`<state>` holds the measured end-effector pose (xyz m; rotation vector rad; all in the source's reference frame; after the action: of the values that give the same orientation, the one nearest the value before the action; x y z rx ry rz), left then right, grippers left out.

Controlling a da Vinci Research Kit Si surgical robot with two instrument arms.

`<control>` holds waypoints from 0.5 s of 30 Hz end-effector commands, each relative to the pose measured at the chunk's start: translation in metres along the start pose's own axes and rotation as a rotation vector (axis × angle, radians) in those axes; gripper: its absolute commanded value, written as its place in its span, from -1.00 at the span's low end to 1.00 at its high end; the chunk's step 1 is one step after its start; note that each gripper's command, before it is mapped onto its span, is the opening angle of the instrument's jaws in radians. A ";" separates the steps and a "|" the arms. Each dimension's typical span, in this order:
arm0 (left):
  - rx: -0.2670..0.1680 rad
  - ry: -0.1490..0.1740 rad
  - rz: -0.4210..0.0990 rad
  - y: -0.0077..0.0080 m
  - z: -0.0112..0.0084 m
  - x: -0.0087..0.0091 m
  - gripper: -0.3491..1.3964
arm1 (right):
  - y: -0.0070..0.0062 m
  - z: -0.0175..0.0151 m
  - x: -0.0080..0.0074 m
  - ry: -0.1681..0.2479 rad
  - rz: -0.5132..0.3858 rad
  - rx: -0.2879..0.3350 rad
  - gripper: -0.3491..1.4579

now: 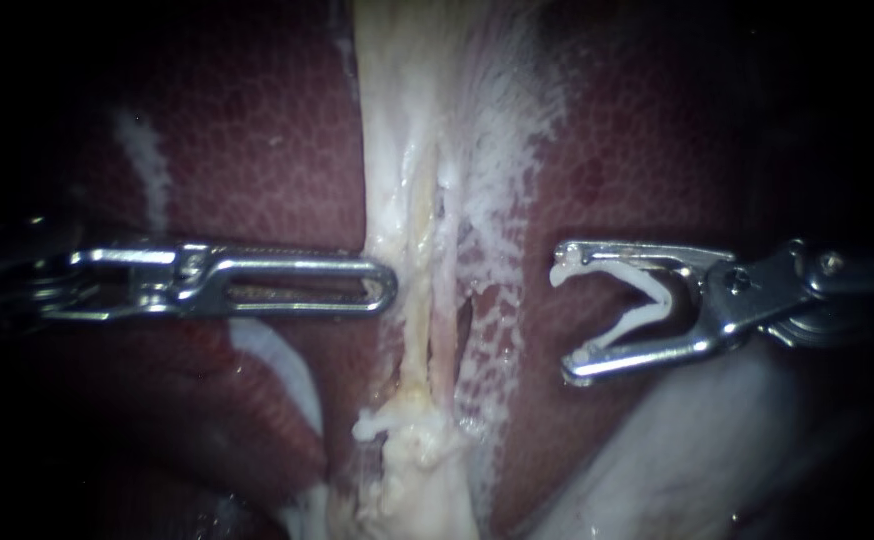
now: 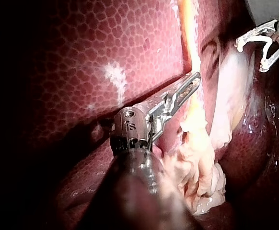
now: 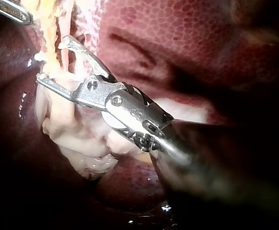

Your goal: Clipping second clip left tube

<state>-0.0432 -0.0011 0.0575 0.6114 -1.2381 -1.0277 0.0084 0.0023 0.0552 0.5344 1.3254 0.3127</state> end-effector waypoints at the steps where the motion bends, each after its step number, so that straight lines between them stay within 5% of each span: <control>1: 0.000 0.000 0.000 0.0000 -0.0001 0.0000 -1.00 | 0.0000 0.0000 0.0000 0.000 0.000 0.000 0.05; 7: 0.004 0.002 -0.005 -0.0005 -0.0007 -0.0007 -1.00 | -0.0003 0.0009 -0.0005 0.002 0.008 0.008 0.05; 15: 0.005 0.000 -0.018 -0.0011 -0.0031 -0.0028 -1.00 | -0.0010 0.0045 -0.0032 0.008 0.089 0.036 0.05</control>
<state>-0.0402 0.0008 0.0539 0.6262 -1.2366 -1.0432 0.0124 -0.0014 0.0585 0.6363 1.3198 0.3728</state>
